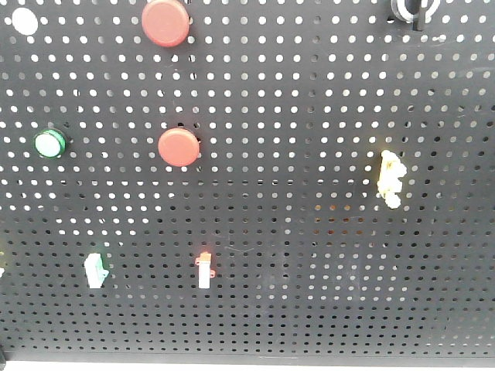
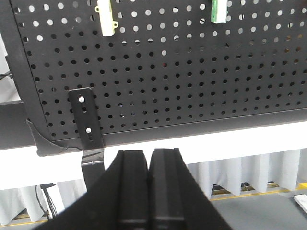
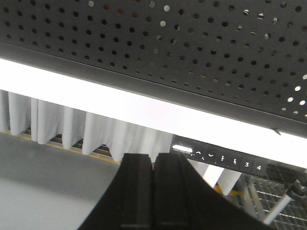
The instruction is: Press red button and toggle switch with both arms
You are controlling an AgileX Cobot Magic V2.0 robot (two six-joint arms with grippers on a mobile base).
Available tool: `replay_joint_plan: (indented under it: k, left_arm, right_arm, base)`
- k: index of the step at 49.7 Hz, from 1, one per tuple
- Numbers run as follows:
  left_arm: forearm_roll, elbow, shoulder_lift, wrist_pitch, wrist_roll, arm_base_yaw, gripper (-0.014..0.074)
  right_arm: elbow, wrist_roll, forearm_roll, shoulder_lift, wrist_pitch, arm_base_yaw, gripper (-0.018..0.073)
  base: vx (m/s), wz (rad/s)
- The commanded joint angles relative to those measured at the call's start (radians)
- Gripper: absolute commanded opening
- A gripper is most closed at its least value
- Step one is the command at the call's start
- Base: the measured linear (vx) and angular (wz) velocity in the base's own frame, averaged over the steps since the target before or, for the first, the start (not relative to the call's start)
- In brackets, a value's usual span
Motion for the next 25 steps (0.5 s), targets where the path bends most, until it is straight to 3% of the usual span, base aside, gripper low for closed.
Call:
replay_joint_plan:
  k: [1, 25]
  left_arm:
    - [0.001, 0.031, -0.016, -0.087, -0.001, 0.001, 0.0002]
    - [0.001, 0.031, -0.016, -0.086, -0.001, 0.001, 0.0002]
  right_arm:
    - [0.011, -0.016, -0.015, -0.018, -0.09, 0.001, -0.0003]
    - [0.011, -0.015, -0.015, -0.018, -0.105, 0.001, -0.0003]
  base:
    - [0.0, 0.0]
    - [0.0, 0.0]
